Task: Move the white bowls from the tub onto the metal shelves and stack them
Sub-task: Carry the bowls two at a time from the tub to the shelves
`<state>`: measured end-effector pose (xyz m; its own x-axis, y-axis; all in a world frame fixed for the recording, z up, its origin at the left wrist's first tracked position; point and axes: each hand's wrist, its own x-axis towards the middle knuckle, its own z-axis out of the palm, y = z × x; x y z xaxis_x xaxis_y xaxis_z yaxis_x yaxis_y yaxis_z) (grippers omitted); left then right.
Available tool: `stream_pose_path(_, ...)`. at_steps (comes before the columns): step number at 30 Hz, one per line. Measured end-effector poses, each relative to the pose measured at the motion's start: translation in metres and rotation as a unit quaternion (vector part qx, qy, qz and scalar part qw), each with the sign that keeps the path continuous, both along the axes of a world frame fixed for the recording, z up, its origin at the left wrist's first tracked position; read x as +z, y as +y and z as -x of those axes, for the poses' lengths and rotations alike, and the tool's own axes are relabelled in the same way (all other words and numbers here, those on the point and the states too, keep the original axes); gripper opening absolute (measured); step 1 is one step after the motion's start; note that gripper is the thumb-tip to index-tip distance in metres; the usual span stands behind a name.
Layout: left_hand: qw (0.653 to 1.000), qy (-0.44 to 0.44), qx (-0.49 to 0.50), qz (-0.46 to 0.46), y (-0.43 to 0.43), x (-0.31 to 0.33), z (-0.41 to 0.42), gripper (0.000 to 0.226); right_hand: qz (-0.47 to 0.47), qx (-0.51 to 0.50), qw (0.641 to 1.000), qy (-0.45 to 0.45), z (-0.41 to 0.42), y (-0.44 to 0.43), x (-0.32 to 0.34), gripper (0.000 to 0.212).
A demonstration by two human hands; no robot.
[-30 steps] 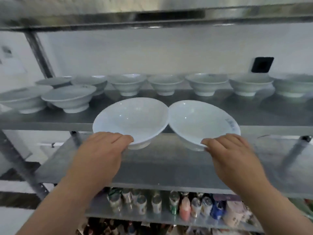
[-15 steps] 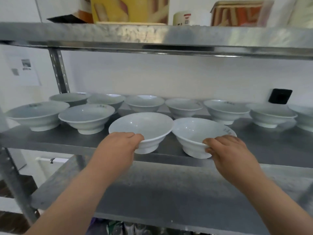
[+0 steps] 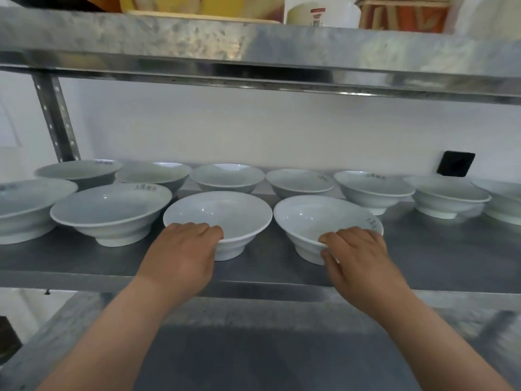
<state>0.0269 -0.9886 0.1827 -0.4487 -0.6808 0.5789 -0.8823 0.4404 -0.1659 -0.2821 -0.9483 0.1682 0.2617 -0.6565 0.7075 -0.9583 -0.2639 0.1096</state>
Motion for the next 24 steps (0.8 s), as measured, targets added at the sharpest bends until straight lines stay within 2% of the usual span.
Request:
stream_pose_path(4, 1.000, 0.002, 0.006, 0.015, -0.007, -0.004, 0.001, 0.007, -0.024, -0.017, 1.000, -0.009, -0.005, -0.008, 0.000, 0.029)
stream_pose_path(16, 0.998, -0.003, 0.060, 0.005, -0.017, -0.003, 0.009, 0.021, -0.014, -0.011, 1.000, -0.011, -0.002, -0.023, 0.000, 0.032)
stream_pose_path(18, 0.998, 0.016, 0.054, 0.007, -0.012, -0.003, 0.010, 0.028, 0.001, -0.006, 1.000, -0.017, -0.002, -0.021, -0.001, 0.033)
stream_pose_path(20, 0.999, 0.034, 0.034, 0.013, -0.004, -0.007, 0.010, 0.046, 0.009, -0.003, 1.000, -0.018, -0.003, -0.018, -0.006, 0.042)
stream_pose_path(22, 1.000, 0.020, 0.021, 0.001, 0.004, -0.012, 0.010, 0.061, 0.001, -0.005, 1.000, 0.000, -0.003, -0.012, -0.011, 0.051)
stream_pose_path(24, 0.999, -0.014, 0.028, -0.024, 0.007, -0.017, 0.010, 0.066, -0.015, -0.017, 1.000, 0.022, -0.003, -0.009, -0.014, 0.056)
